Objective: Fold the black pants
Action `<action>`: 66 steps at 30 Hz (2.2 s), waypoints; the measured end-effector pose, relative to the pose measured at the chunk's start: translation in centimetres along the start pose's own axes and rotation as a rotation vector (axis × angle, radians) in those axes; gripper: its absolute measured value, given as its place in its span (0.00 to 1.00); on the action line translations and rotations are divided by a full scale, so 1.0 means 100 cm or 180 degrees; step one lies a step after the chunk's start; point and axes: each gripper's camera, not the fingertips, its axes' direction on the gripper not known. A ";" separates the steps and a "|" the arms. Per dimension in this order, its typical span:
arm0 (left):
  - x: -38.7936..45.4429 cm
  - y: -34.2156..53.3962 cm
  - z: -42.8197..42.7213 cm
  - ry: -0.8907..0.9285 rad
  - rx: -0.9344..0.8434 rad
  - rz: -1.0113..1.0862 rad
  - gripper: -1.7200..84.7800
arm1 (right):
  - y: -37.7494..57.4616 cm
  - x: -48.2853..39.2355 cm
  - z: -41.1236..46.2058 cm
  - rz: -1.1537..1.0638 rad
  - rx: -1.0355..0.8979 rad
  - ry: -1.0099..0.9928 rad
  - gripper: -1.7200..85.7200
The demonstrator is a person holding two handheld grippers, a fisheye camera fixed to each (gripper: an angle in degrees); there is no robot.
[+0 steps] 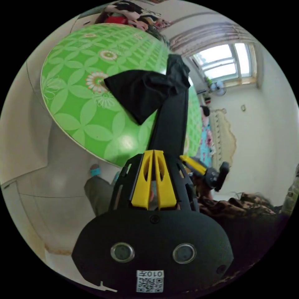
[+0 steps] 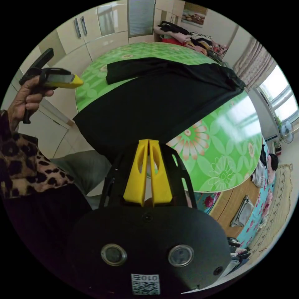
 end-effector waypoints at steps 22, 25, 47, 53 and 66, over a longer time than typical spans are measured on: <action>0.006 -0.128 0.019 -0.0867 -0.0287 0.1699 0.14 | -0.097 0.000 0.031 0.1107 -0.0249 -0.1766 0.08; 0.029 -0.128 0.035 -0.1251 -0.0260 0.1996 0.12 | -0.087 -0.002 0.036 0.1111 -0.0275 -0.1703 0.07; 0.080 -0.091 -0.033 0.0508 -0.0158 0.2012 0.02 | -0.003 0.095 0.019 0.1299 0.0503 -0.2906 0.11; 0.101 -0.058 0.068 0.0766 -0.1084 0.2301 0.02 | 0.067 0.146 0.040 0.1959 0.0855 -0.3607 0.14; 0.083 -0.060 0.120 0.0784 -0.1490 0.2198 0.02 | 0.121 0.186 0.031 0.2266 0.0725 -0.3424 0.16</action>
